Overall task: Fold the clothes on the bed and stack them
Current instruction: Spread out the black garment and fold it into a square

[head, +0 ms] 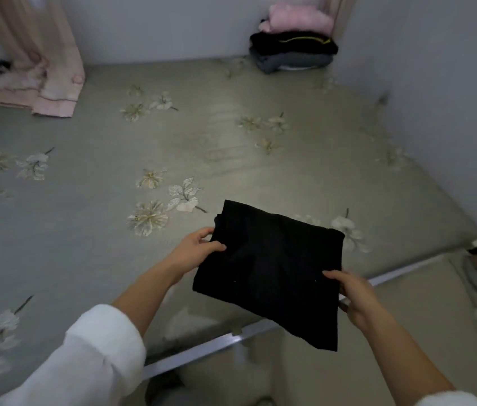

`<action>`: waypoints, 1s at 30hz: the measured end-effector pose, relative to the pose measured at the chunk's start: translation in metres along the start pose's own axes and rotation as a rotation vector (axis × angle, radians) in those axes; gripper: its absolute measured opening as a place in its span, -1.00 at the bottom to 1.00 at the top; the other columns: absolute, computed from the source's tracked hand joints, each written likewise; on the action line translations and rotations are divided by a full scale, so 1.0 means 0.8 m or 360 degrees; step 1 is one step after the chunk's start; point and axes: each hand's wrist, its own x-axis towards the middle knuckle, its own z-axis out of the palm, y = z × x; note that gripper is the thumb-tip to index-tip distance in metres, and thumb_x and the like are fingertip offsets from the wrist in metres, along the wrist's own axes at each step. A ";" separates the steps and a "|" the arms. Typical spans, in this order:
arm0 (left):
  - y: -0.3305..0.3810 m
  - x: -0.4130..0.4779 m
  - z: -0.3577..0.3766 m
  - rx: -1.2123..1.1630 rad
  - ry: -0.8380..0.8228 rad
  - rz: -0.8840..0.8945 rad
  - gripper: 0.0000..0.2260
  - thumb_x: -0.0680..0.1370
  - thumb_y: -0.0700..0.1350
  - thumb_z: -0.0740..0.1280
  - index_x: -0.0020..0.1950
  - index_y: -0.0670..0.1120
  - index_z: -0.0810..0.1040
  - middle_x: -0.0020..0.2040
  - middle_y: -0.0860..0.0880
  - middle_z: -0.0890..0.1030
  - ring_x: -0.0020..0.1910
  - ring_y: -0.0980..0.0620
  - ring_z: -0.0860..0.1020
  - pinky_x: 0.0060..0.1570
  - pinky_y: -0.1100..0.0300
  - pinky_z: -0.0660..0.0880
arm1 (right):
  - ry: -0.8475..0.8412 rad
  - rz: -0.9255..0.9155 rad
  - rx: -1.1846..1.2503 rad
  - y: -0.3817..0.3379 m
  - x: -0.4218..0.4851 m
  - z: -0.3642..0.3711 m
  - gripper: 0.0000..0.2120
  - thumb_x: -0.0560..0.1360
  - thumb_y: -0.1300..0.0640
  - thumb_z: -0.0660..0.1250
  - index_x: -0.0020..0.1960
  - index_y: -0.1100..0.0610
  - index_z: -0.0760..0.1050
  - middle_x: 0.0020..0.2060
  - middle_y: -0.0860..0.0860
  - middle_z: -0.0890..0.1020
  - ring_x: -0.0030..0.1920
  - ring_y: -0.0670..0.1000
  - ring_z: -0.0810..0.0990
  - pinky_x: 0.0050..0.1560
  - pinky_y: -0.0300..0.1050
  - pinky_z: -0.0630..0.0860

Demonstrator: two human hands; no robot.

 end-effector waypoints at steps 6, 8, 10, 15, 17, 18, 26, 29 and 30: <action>0.111 0.003 0.193 0.0205 -0.0190 0.0135 -0.67 0.52 -0.17 0.33 0.25 0.06 0.50 0.07 -0.01 0.63 0.00 0.10 0.60 -0.22 0.23 0.47 | 0.0212 -0.0146 0.0182 -0.042 -0.035 -0.210 -0.83 0.43 0.15 0.39 0.00 0.16 0.54 -0.07 0.04 0.64 -0.06 0.01 0.57 -0.21 -0.10 0.39; 0.152 0.013 0.244 0.0283 -0.0259 0.0197 -0.68 0.52 -0.16 0.33 0.25 0.08 0.50 0.09 0.00 0.62 0.03 0.08 0.59 -0.19 0.21 0.47 | 0.0273 -0.0201 0.0256 -0.057 -0.035 -0.264 -0.82 0.43 0.13 0.38 0.02 0.13 0.56 -0.09 0.03 0.64 -0.06 0.02 0.57 -0.22 -0.10 0.38; 0.194 0.029 0.290 0.0349 -0.0312 0.0250 -0.68 0.53 -0.16 0.33 0.26 0.09 0.49 0.08 0.00 0.63 0.02 0.08 0.59 -0.19 0.21 0.46 | 0.0326 -0.0249 0.0337 -0.074 -0.029 -0.310 -0.83 0.44 0.13 0.37 0.02 0.13 0.57 -0.13 0.04 0.63 -0.08 0.03 0.57 -0.23 -0.10 0.39; 0.269 0.086 0.391 0.0524 -0.0365 0.0312 -0.75 0.51 -0.13 0.34 0.13 0.16 0.54 0.03 0.05 0.65 0.03 0.06 0.59 -0.01 0.09 0.48 | 0.0390 -0.0294 0.0487 -0.113 0.012 -0.404 -0.89 0.44 0.15 0.37 -0.04 0.09 0.59 -0.26 0.00 0.67 -0.17 0.01 0.62 -0.30 -0.13 0.43; 0.290 0.115 0.431 0.0552 -0.0372 0.0321 -0.77 0.50 -0.14 0.34 0.07 0.17 0.57 0.00 0.07 0.66 0.01 0.08 0.60 -0.09 0.13 0.48 | 0.0407 -0.0283 0.0523 -0.129 0.042 -0.438 -0.84 0.42 0.15 0.39 0.00 0.09 0.57 -0.18 0.03 0.66 -0.12 0.03 0.61 -0.28 -0.12 0.43; 0.300 0.132 0.452 0.0562 -0.0380 0.0331 -0.77 0.50 -0.14 0.34 0.07 0.16 0.58 -0.01 0.06 0.66 0.01 0.08 0.60 -0.14 0.15 0.47 | 0.0417 -0.0283 0.0536 -0.137 0.059 -0.457 -0.83 0.41 0.14 0.39 0.00 0.10 0.57 -0.16 0.04 0.65 -0.10 0.03 0.61 -0.26 -0.11 0.42; 0.415 0.258 0.623 0.0547 -0.0442 0.0329 -0.74 0.53 -0.21 0.29 0.10 0.12 0.56 0.00 -0.01 0.66 -0.03 0.06 0.61 -0.17 0.18 0.46 | 0.0442 -0.0294 0.0477 -0.248 0.196 -0.620 -0.93 0.42 0.19 0.37 -0.10 0.07 0.57 -0.27 -0.04 0.67 -0.11 0.00 0.62 -0.20 -0.09 0.43; 0.462 0.296 0.683 0.0575 -0.0433 0.0338 -0.73 0.53 -0.20 0.30 0.13 0.12 0.55 -0.01 0.00 0.65 -0.04 0.07 0.61 -0.19 0.19 0.45 | 0.0432 -0.0340 0.0467 -0.292 0.236 -0.681 -0.89 0.44 0.18 0.35 -0.04 0.06 0.56 -0.10 0.01 0.67 -0.04 0.00 0.61 -0.20 -0.10 0.42; 0.475 0.309 0.702 0.0576 -0.0427 0.0350 -0.73 0.52 -0.19 0.30 0.13 0.13 0.55 -0.02 0.01 0.65 -0.04 0.07 0.61 -0.17 0.19 0.46 | 0.0419 -0.0348 0.0465 -0.305 0.250 -0.701 -0.86 0.44 0.18 0.36 0.00 0.08 0.57 -0.06 0.02 0.67 -0.02 0.01 0.61 -0.20 -0.11 0.43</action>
